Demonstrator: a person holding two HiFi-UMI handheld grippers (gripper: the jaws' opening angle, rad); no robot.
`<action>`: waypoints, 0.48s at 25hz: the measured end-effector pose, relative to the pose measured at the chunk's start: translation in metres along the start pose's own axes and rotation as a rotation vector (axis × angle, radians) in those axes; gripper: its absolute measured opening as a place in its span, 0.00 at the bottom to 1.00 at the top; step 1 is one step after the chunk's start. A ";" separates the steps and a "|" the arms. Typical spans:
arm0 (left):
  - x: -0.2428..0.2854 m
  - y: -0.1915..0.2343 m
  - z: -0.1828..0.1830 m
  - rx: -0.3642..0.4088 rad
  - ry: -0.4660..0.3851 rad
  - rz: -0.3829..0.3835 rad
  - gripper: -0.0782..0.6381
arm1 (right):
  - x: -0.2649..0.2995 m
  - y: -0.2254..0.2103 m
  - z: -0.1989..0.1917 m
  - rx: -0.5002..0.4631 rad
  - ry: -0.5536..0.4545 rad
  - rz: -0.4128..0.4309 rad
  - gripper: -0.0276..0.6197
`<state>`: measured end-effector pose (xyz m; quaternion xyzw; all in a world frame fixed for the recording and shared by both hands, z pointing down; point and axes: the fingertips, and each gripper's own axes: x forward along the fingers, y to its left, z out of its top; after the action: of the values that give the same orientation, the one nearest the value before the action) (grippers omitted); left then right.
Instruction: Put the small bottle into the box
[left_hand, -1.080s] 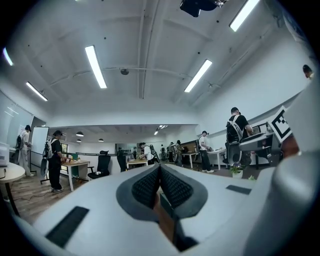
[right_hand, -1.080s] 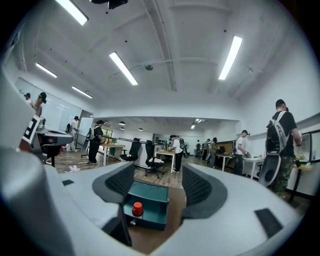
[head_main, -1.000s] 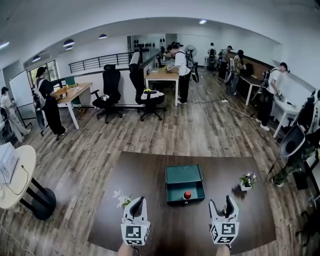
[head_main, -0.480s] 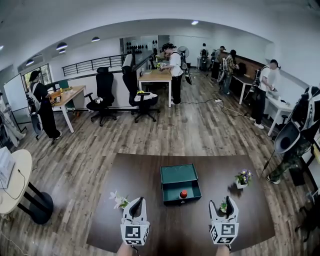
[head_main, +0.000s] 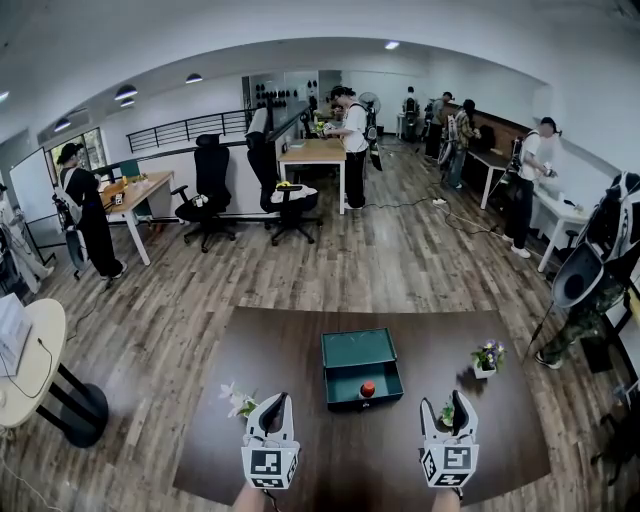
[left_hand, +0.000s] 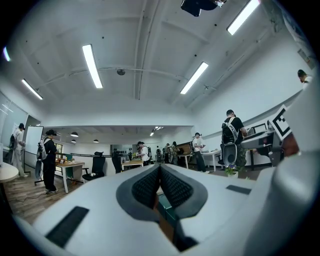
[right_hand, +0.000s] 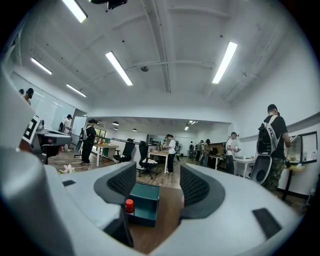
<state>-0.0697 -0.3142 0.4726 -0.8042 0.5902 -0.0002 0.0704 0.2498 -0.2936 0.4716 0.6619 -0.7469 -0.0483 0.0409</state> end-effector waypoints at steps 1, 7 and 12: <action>0.001 -0.002 0.000 0.000 -0.001 -0.003 0.11 | -0.001 -0.001 0.001 -0.001 -0.004 0.000 0.46; 0.002 -0.007 -0.001 0.002 0.001 -0.011 0.11 | -0.006 -0.005 0.003 0.007 -0.022 -0.013 0.27; 0.000 -0.010 -0.005 0.002 0.012 -0.008 0.11 | -0.011 -0.012 0.005 -0.007 -0.030 -0.060 0.05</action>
<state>-0.0609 -0.3122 0.4787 -0.8066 0.5872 -0.0059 0.0675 0.2625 -0.2842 0.4654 0.6828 -0.7273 -0.0622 0.0305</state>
